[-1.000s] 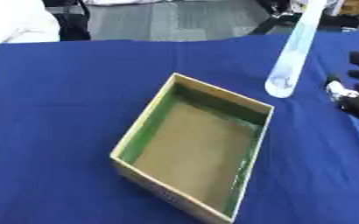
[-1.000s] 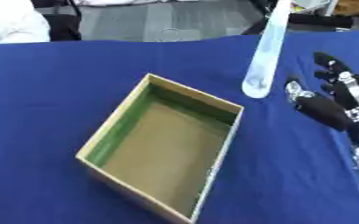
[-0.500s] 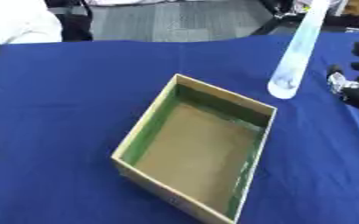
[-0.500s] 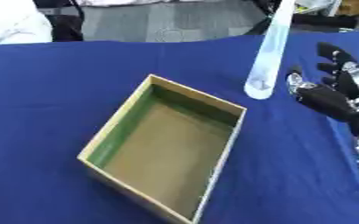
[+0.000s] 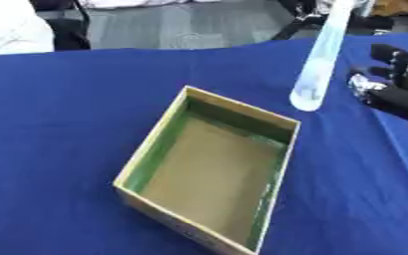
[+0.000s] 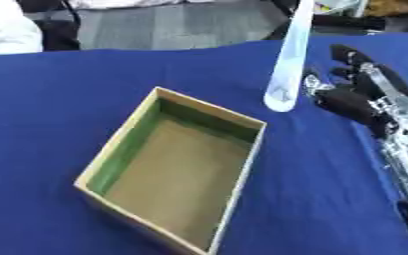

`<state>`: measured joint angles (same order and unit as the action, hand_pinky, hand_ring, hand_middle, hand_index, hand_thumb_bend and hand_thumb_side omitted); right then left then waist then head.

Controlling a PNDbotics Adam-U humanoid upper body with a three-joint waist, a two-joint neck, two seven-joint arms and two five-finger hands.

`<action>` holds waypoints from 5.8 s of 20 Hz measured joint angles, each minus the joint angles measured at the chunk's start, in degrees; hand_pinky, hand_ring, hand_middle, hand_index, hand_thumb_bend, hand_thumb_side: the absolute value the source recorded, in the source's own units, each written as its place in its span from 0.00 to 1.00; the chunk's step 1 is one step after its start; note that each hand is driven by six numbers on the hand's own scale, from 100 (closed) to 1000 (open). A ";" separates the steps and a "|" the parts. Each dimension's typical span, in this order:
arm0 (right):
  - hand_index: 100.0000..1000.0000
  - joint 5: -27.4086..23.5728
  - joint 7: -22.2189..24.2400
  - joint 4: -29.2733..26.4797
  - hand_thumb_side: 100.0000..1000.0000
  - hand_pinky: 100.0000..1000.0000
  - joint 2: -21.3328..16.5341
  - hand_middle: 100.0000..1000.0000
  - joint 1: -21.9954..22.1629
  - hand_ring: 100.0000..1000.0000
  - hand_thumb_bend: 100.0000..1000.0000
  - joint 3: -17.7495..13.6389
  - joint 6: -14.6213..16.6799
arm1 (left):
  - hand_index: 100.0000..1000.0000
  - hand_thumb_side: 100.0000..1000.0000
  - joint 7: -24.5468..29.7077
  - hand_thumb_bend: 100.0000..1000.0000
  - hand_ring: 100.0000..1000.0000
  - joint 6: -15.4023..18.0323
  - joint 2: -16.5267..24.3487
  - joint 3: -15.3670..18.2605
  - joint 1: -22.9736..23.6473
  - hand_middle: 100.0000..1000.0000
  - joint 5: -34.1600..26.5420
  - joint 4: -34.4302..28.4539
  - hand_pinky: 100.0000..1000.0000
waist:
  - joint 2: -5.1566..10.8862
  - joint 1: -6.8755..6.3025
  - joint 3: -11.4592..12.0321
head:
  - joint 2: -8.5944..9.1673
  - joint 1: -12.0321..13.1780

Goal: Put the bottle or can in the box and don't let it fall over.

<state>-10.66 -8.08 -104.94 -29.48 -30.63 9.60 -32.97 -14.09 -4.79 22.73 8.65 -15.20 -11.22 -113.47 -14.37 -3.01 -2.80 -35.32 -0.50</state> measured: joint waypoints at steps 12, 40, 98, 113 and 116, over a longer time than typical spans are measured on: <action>1.00 -3.74 1.02 2.82 0.26 1.00 -0.18 1.00 -4.22 1.00 0.00 1.41 1.02 | 0.77 0.55 0.19 0.00 1.00 0.19 -0.01 -0.01 0.41 1.00 0.21 0.00 1.00 | -0.92 -0.79 -0.15 | 1.41 -0.71; 1.00 -4.91 0.21 8.22 0.29 1.00 -1.01 1.00 -11.68 1.00 0.00 1.41 1.45 | 0.77 0.55 0.62 0.00 1.00 0.32 -0.03 -0.35 0.08 1.00 0.20 0.00 1.00 | -1.48 -0.90 0.57 | 2.68 0.60; 1.00 -2.06 -0.91 16.23 0.35 1.00 -1.00 1.00 -18.88 1.00 0.00 2.82 -0.23 | 0.77 0.55 2.12 0.00 1.00 0.43 -0.08 -1.05 -1.01 1.00 -0.07 0.00 1.00 | -3.67 -0.84 2.08 | 4.29 0.04; 1.00 2.06 1.69 17.25 0.40 1.00 -1.05 1.00 -20.32 1.00 0.00 3.17 -1.51 | 0.78 0.55 2.65 0.00 1.00 0.39 -0.08 -1.06 -1.12 1.00 -0.08 0.00 1.00 | -4.00 -0.72 2.46 | 4.29 -0.15; 1.00 2.17 1.92 17.89 0.38 1.00 -1.05 1.00 -20.77 1.00 0.00 3.18 -1.72 | 0.78 0.55 2.72 0.00 1.00 0.40 -0.08 -1.07 -1.39 1.00 -0.08 0.00 1.00 | -4.13 -0.67 2.52 | 4.51 -0.17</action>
<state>-8.49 -6.16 -87.05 -30.53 -51.40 12.78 -34.69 -11.37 -4.39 22.65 7.58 -16.59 -11.30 -113.47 -18.50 -3.68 -0.28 -30.81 -0.67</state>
